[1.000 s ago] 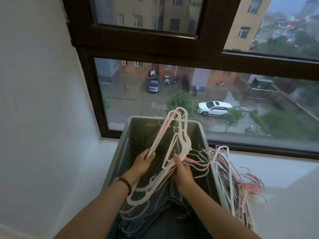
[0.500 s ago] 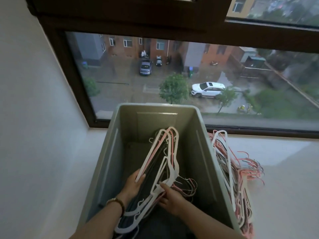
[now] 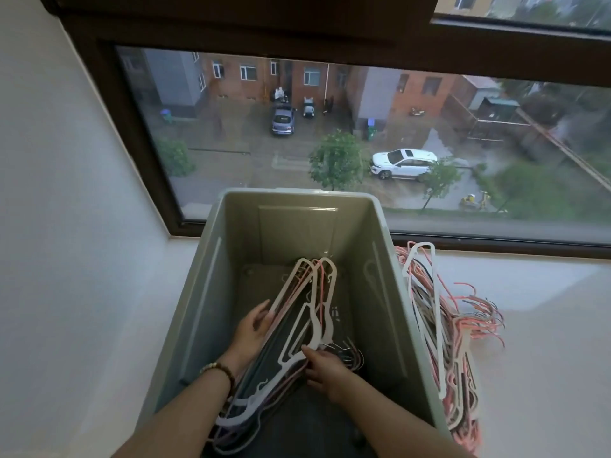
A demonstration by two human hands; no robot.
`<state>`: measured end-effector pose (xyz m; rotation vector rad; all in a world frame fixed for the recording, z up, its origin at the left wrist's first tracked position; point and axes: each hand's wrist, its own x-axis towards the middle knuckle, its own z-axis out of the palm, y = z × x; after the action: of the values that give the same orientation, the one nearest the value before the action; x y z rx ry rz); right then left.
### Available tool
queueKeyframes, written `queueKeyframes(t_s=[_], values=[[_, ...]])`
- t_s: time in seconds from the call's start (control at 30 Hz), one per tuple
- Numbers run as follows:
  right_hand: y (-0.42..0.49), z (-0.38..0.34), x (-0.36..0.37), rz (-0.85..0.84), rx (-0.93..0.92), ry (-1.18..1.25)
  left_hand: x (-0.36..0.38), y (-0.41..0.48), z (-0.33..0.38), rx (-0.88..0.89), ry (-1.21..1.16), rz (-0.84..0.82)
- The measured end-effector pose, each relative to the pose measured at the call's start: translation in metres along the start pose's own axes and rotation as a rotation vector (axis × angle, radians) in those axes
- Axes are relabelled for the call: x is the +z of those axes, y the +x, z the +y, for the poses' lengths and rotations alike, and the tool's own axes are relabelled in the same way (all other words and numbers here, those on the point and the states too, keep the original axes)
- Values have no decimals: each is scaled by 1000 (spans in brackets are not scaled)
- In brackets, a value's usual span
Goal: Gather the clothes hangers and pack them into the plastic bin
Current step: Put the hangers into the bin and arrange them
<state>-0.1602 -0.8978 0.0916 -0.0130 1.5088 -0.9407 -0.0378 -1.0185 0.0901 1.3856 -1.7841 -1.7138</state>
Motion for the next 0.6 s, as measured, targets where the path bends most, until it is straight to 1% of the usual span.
queueKeyframes(t_s=[0.17, 0.3, 0.43, 0.5, 0.6], values=[[-21, -37, -9, -25, -178, -59, 17, -6, 33, 37, -10, 59], [-53, -84, -44, -102, -363, -101, 44, -11, 76, 136, -23, 131], [-83, -127, -101, -191, -488, 21, 84, -14, 120, 204, -78, 172], [-88, -140, -133, -177, -529, 10, 108, -17, 141, 256, -83, 181], [-82, -149, -188, -102, -550, 12, 147, -24, 170, 320, -46, 180]])
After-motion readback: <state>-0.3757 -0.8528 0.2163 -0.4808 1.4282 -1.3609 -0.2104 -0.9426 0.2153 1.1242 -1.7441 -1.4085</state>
